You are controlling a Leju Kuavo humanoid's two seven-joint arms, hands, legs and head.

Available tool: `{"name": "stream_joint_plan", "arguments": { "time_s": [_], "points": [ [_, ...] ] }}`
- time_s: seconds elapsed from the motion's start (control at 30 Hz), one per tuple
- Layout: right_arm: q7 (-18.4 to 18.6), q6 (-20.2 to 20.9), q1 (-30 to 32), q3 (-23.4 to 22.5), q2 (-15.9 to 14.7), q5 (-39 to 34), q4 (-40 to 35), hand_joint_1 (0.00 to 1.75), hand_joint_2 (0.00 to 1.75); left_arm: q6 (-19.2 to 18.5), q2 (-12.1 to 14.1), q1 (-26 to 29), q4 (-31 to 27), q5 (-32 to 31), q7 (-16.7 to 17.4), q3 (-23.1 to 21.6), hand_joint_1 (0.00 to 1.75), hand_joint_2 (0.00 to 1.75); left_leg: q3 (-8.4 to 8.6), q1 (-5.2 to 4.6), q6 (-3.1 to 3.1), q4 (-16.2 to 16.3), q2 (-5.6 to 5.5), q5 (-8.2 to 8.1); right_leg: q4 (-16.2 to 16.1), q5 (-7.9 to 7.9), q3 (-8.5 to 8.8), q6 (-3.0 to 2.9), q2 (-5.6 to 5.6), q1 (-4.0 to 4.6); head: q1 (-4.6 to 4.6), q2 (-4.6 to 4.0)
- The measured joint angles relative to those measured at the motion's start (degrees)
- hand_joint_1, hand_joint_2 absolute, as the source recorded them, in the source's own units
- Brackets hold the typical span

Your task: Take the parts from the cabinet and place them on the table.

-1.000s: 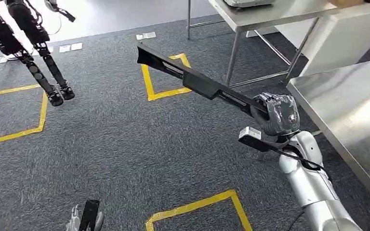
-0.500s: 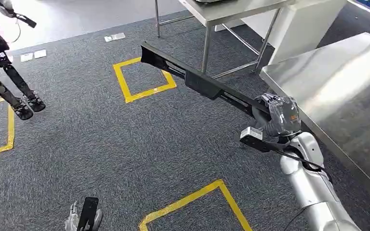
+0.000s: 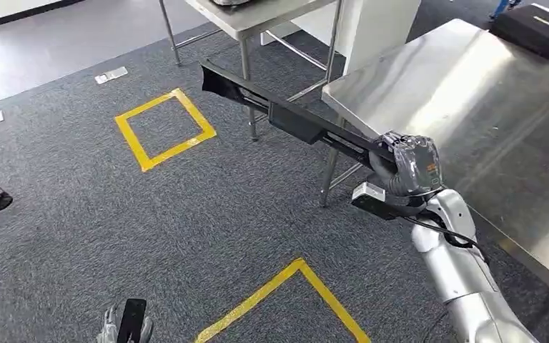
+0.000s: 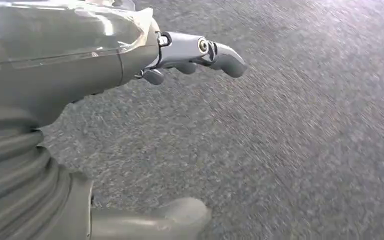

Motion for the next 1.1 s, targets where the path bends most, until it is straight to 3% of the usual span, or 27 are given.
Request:
{"name": "stream_joint_plan", "arguments": {
  "time_s": [0.03, 0.07, 0.17, 0.2, 0.23, 0.27, 0.33, 0.37, 0.4, 0.43, 0.5, 0.53, 0.57, 0.6, 0.67, 0.7, 0.73, 0.77, 0.8, 0.83, 0.87, 0.9, 0.93, 1.0, 1.03, 1.07, 1.1],
  "points": [
    [-0.04, 0.00, -0.08, 0.02, 0.09, 0.00, 0.02, 1.75, 1.75, 0.02, 0.02, 0.00, 0.00, 0.00, -0.02, 0.02, 0.00, 1.75, 1.74, 0.12, 0.31, -3.87, -2.98, 1.13, 0.03, 0.04, -0.05, 0.07, 0.48, -0.16, 0.04, 0.00],
    [-0.09, 0.00, -0.32, 0.04, 0.11, 0.00, 0.15, 1.75, 1.75, 0.02, 0.05, 0.06, 0.00, 0.00, -0.04, 0.04, 0.00, 1.75, 2.24, 0.15, 0.36, -4.68, -3.36, 0.83, 0.23, 0.17, -0.37, 0.34, 1.21, 0.45, 0.11, 0.00],
    [-0.24, 0.00, -0.49, 0.04, -0.20, 0.00, 0.46, 1.75, 1.75, 0.02, 0.02, -0.05, 0.00, 0.00, -0.06, 0.11, 0.00, 1.75, 2.31, -0.48, 0.63, -4.74, -1.32, 1.04, -0.31, 0.77, -0.68, 1.28, 2.91, -0.17, 0.04, 0.00],
    [-0.37, -0.02, -0.56, 0.02, -0.26, 0.02, 0.46, 1.75, 1.75, 0.02, -0.15, -0.13, 0.00, -0.02, -0.09, 0.11, 0.00, 1.75, 2.67, 0.06, 1.34, -5.69, -0.43, 1.65, -0.25, 0.79, -1.23, 1.58, 2.68, 0.40, 0.13, 0.00],
    [-0.50, 0.00, -0.59, 0.02, -0.37, 0.00, 0.48, 1.75, 1.75, 0.02, -0.20, -0.25, 0.00, -0.02, -0.11, 0.13, 0.00, 1.75, 2.82, -0.05, 1.75, -6.13, 0.16, 2.01, 0.98, -0.08, -1.94, 1.41, -0.64, 0.29, 0.07, 0.00],
    [-0.50, -0.02, -0.88, 0.02, -0.46, 0.00, 0.55, 1.75, 1.75, 0.02, -0.19, -0.22, -0.02, -0.02, -0.11, 0.15, 0.00, 1.75, 2.70, -0.12, 1.94, -6.19, 0.71, 2.07, 4.10, -1.89, -3.41, 1.10, -3.00, 0.42, 0.50, 0.00],
    [-0.52, 0.00, -1.04, 0.04, -0.41, 0.00, 0.68, 1.75, 1.75, 0.02, -0.20, -0.03, 0.00, -0.02, -0.11, 0.24, 0.00, 1.75, 2.54, -0.20, 1.99, -6.18, 2.22, 2.02, 13.56, -5.82, -7.77, 0.99, -4.14, 0.25, 0.53, 0.00],
    [-0.52, 0.02, -1.03, 0.04, -0.41, -0.02, 0.87, 1.75, 1.75, 0.02, -0.22, -0.01, 0.00, -0.02, -0.11, 0.30, 0.00, 1.75, 2.42, -0.21, 1.99, -6.15, 3.02, 2.02, 17.76, -7.10, -9.56, 1.27, -4.23, 0.10, 0.57, 0.00],
    [-0.52, 0.09, -1.03, 0.04, -0.44, -0.02, 1.07, 1.75, 1.75, 0.02, -0.22, -0.01, 0.00, -0.02, -0.11, 0.33, 0.00, 1.75, 2.42, -0.20, 1.97, -6.15, 3.68, 2.01, 18.58, -7.12, -9.78, 1.68, -4.31, -0.02, 0.61, 0.00],
    [-0.52, 0.17, -1.08, 0.04, -0.55, -0.02, 1.27, 1.75, 1.75, 0.02, -0.28, -0.02, 0.00, -0.02, -0.11, 0.33, 0.00, 1.75, 2.43, -0.17, 1.92, -6.13, 4.42, 1.98, 16.59, -6.19, -8.51, 2.26, -4.51, -0.22, 0.55, 0.00],
    [-0.52, 0.20, -1.38, 0.04, -0.57, -0.02, 1.44, 1.75, 1.75, 0.00, -0.35, -0.05, 0.00, -0.02, -0.13, 0.33, 0.00, 1.75, 2.56, -0.09, 1.62, -6.05, 5.85, 1.78, 5.81, -2.59, -2.42, 3.50, -6.30, -0.53, 0.57, 0.00],
    [-0.52, 0.17, -1.60, 0.04, -0.55, -0.06, 1.46, 1.75, 1.75, 0.00, -0.35, -0.09, -0.02, -0.02, -0.13, 0.35, 0.00, 1.75, 2.65, -0.27, 1.28, -5.83, 6.43, 1.57, 0.83, -1.30, 0.38, 3.73, -8.85, -0.61, 0.59, 0.00],
    [-0.57, 0.17, -1.97, 0.07, -0.50, -0.11, 1.53, 1.75, 1.75, 0.00, -0.26, -0.10, -0.02, -0.02, -0.13, 0.35, 0.00, 1.75, 2.48, -0.72, 0.78, -5.63, 7.05, 1.25, -0.05, -1.39, 1.10, 3.08, -9.86, 0.24, 0.74, 0.00],
    [-0.57, 0.15, -1.95, 0.11, -0.39, -0.20, 1.57, 1.75, 1.75, 0.00, -0.28, -0.12, -0.02, -0.02, -0.20, 0.33, 0.00, 1.75, 2.62, -0.79, 0.57, -5.62, 7.48, 1.33, -0.11, -1.15, 0.89, 2.53, -8.65, 0.23, 0.38, 0.00],
    [-0.63, 0.11, -1.93, 0.11, -0.61, -0.20, 1.88, 1.75, 1.75, 0.00, -0.33, -0.14, -0.02, -0.02, -0.22, 0.35, 0.00, 1.75, 3.01, -0.66, 0.32, -5.75, 8.67, 1.30, 0.01, -1.11, 0.56, 2.31, -7.41, 0.43, 0.35, 0.00],
    [-0.66, 0.09, -2.01, 0.11, -0.66, -0.20, 1.99, 1.75, 1.75, 0.00, -0.35, -0.27, -0.02, -0.02, -0.22, 0.35, 0.00, 1.75, 3.21, -0.53, -0.12, -5.75, 9.40, 1.11, -0.37, -0.82, 0.76, 1.63, -6.65, 0.01, 0.39, 0.00],
    [-0.72, 0.07, -2.03, 0.13, -0.53, -0.20, 1.99, 1.75, 1.75, 0.00, -0.22, -0.46, -0.02, -0.02, -0.22, 0.35, 0.00, 1.75, 2.89, -0.06, -0.65, -5.05, 6.66, 0.23, -0.53, -0.59, 0.99, 1.14, -6.01, -0.65, 0.31, 0.00],
    [-0.79, 0.09, -2.33, 0.18, -0.57, -0.20, 2.08, 1.75, 1.75, 0.02, -0.22, -0.47, -0.02, -0.02, -0.24, 0.35, 0.00, 1.75, 1.92, 0.13, -0.73, -2.72, 3.70, -1.49, -0.54, -0.46, 0.93, 0.53, -5.56, -0.86, 0.18, 0.00],
    [-0.76, 0.09, -2.47, 0.18, -0.48, -0.20, 2.12, 1.75, 1.75, 0.00, -0.28, -0.31, -0.02, -0.02, -0.24, 0.35, 0.00, 1.75, 0.21, 0.12, -0.85, 1.28, 2.25, -3.77, -0.56, -0.40, 0.91, 0.18, -5.00, -0.74, -0.04, 0.00],
    [-0.79, 0.09, -2.49, 0.24, -0.15, -0.20, 2.25, 1.75, 1.75, 0.00, -0.24, -0.13, -0.02, -0.02, -0.24, 0.35, 0.00, 1.75, -2.26, 0.12, -1.03, 6.58, 1.65, -6.23, -0.55, -0.44, 0.89, 0.12, -4.26, -0.60, -0.11, 0.00],
    [-0.79, 0.09, -2.48, 0.28, -0.02, -0.26, 2.43, 1.75, 1.75, 0.00, -0.20, -0.06, 0.00, -0.02, -0.24, 0.35, 0.00, 1.75, -4.41, 0.12, -1.12, 10.76, 1.52, -7.62, -0.54, -0.41, 0.88, 0.08, -3.38, -0.49, -0.13, 0.00],
    [-0.79, 0.09, -2.49, 0.35, 0.02, -0.26, 2.58, 1.75, 1.75, 0.00, -0.20, -0.01, 0.00, 0.00, -0.22, 0.37, 0.00, 1.75, -5.46, 0.12, -1.11, 12.50, 1.47, -7.57, -0.53, -0.34, 0.88, -0.03, -2.64, -0.38, -0.11, 0.00],
    [-0.79, 0.09, -2.49, 0.42, 0.02, -0.26, 2.64, 1.75, 1.75, 0.00, -0.20, -0.01, 0.00, 0.00, -0.22, 0.37, 0.00, 1.75, -5.28, 0.12, -0.95, 11.52, 1.46, -6.23, -0.51, -0.33, 0.89, -0.02, -1.88, -0.36, -0.11, 0.00],
    [-0.79, 0.09, -2.53, 0.50, 0.02, -0.24, 2.69, 1.75, 1.75, 0.00, -0.15, -0.04, -0.02, 0.00, -0.20, 0.37, 0.00, 1.75, -1.36, 0.19, -0.53, 2.89, 0.76, -0.81, -0.32, -0.31, 0.91, 0.01, -0.34, -0.36, -0.11, 0.00],
    [-0.79, 0.09, -2.61, 0.55, 0.07, -0.24, 2.69, 1.75, 1.75, 0.00, -0.15, -0.05, -0.02, 0.00, -0.20, 0.37, 0.00, 1.75, 1.03, 0.33, -0.22, -2.05, -0.95, 1.49, -0.18, -0.30, 0.89, 0.04, 0.37, -0.37, -0.18, 0.00],
    [-0.79, 0.09, -2.69, 0.57, 0.18, -0.26, 2.71, 1.75, 1.75, 0.00, -0.06, -0.09, 0.00, 0.00, -0.17, 0.37, 0.00, 1.75, 2.25, 0.69, 0.09, -4.42, -4.18, 1.13, -0.11, -0.27, 0.67, 0.15, 0.98, -0.26, -0.07, 0.00],
    [-0.77, 0.09, -3.10, 0.61, 0.22, -0.26, 2.82, 1.75, 1.75, 0.02, -0.11, -0.04, 0.00, 0.00, -0.17, 0.37, 0.00, 1.75, 2.34, 0.65, -0.04, -5.13, -3.80, 1.19, 0.06, -0.16, 0.28, 0.37, 1.64, 0.05, 0.13, 0.00]
  ]
}}
